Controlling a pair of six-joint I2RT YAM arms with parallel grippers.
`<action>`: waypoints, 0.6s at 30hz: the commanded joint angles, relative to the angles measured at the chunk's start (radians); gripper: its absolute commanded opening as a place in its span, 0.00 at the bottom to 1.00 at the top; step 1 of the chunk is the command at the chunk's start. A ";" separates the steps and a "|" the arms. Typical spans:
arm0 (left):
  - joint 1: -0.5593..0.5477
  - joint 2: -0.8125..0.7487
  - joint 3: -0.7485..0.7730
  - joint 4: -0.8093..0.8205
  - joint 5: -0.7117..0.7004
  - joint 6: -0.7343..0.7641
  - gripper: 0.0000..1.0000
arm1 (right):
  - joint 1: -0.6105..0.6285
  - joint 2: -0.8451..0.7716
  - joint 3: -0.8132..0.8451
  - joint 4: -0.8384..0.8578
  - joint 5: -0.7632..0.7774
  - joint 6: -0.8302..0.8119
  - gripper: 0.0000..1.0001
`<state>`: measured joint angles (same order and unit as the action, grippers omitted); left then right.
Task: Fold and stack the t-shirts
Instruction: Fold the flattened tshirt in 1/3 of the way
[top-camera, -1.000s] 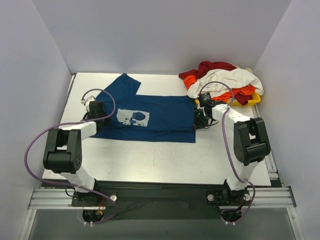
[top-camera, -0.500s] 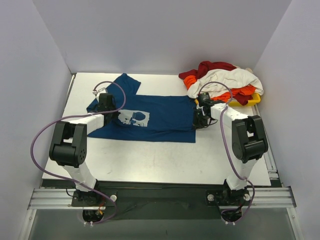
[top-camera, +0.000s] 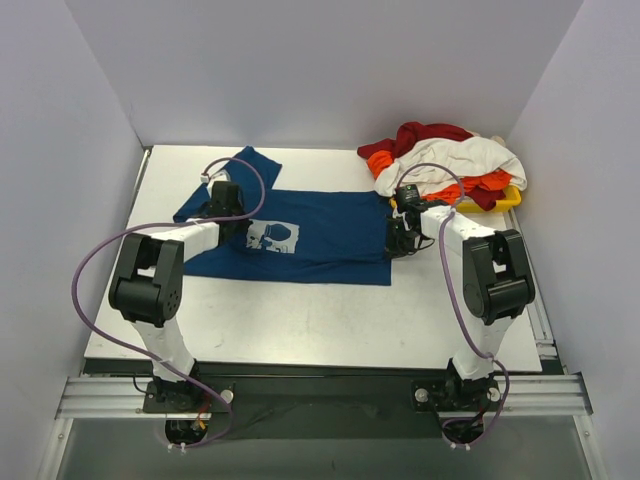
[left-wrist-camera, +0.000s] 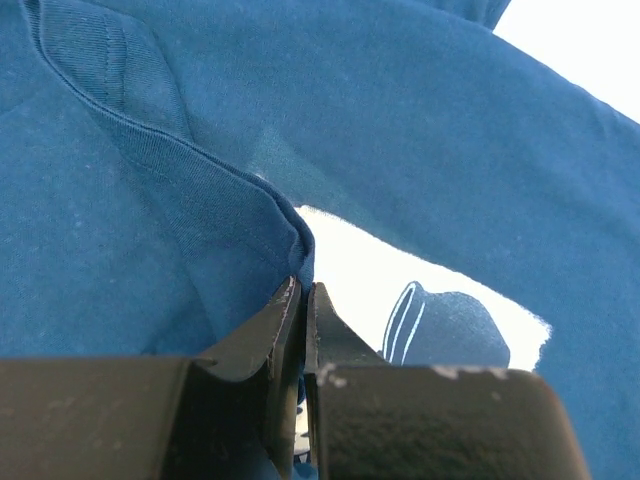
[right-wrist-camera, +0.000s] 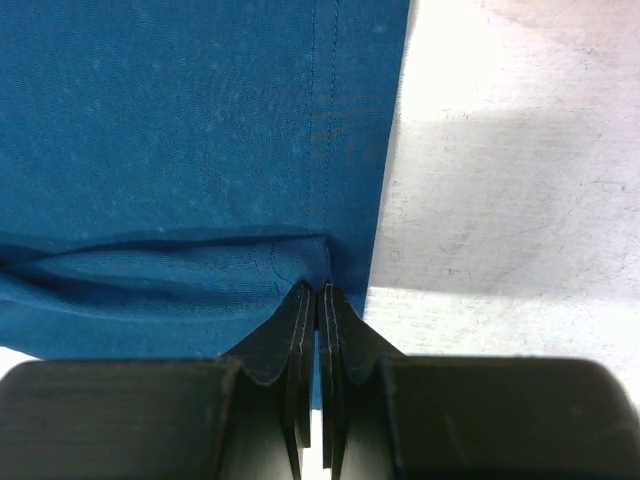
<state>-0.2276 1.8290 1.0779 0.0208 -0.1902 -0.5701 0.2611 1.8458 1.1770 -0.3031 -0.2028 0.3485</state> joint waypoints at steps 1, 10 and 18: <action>-0.006 0.021 0.051 0.002 -0.005 -0.005 0.00 | -0.008 0.007 0.035 -0.039 0.003 -0.009 0.00; -0.027 0.056 0.094 -0.002 0.005 0.004 0.00 | -0.008 0.010 0.036 -0.044 0.005 -0.008 0.00; -0.036 0.076 0.114 -0.002 0.017 0.004 0.00 | -0.008 0.007 0.036 -0.045 0.006 -0.009 0.00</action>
<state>-0.2588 1.8908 1.1500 0.0067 -0.1791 -0.5701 0.2611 1.8462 1.1820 -0.3046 -0.2024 0.3462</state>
